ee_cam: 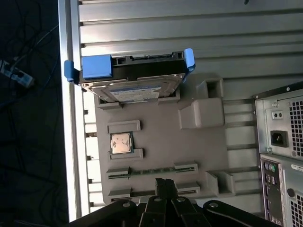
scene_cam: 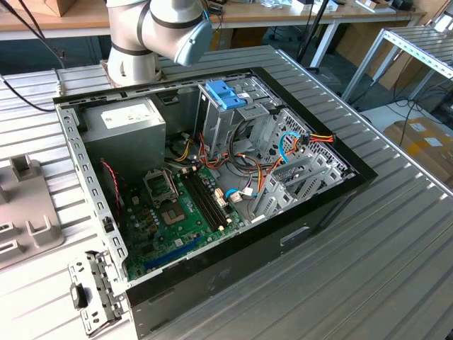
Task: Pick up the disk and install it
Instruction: 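Reach for the disk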
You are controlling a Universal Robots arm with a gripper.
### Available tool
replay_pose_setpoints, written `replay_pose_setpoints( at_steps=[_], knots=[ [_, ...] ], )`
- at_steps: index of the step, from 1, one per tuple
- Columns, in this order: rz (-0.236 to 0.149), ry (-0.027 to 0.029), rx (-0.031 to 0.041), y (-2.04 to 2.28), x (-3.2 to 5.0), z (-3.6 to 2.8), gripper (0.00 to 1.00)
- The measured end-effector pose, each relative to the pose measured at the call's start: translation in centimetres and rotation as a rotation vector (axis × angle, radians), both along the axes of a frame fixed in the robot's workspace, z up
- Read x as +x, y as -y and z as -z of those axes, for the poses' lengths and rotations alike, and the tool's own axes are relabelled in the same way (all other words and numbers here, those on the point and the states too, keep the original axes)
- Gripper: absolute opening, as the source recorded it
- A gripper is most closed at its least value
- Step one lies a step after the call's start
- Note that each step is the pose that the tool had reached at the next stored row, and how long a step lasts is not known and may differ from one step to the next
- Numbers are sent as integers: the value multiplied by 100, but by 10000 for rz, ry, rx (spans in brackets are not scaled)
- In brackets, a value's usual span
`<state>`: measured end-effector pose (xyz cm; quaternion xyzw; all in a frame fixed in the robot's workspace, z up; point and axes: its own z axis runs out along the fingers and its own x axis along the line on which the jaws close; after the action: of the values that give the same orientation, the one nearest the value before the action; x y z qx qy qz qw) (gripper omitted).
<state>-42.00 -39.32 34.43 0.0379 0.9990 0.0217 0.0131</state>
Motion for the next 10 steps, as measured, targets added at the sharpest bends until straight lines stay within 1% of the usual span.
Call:
replay_pose_setpoints(
  at_steps=[3,5,7,10],
  knots=[
    [1,1,1,-55,-24,11,11],
    [0,1,0,-81,-37,14,11],
    [-1,0,0,-127,-70,22,11],
    [0,-1,-1,-160,-104,27,11]
  ],
)
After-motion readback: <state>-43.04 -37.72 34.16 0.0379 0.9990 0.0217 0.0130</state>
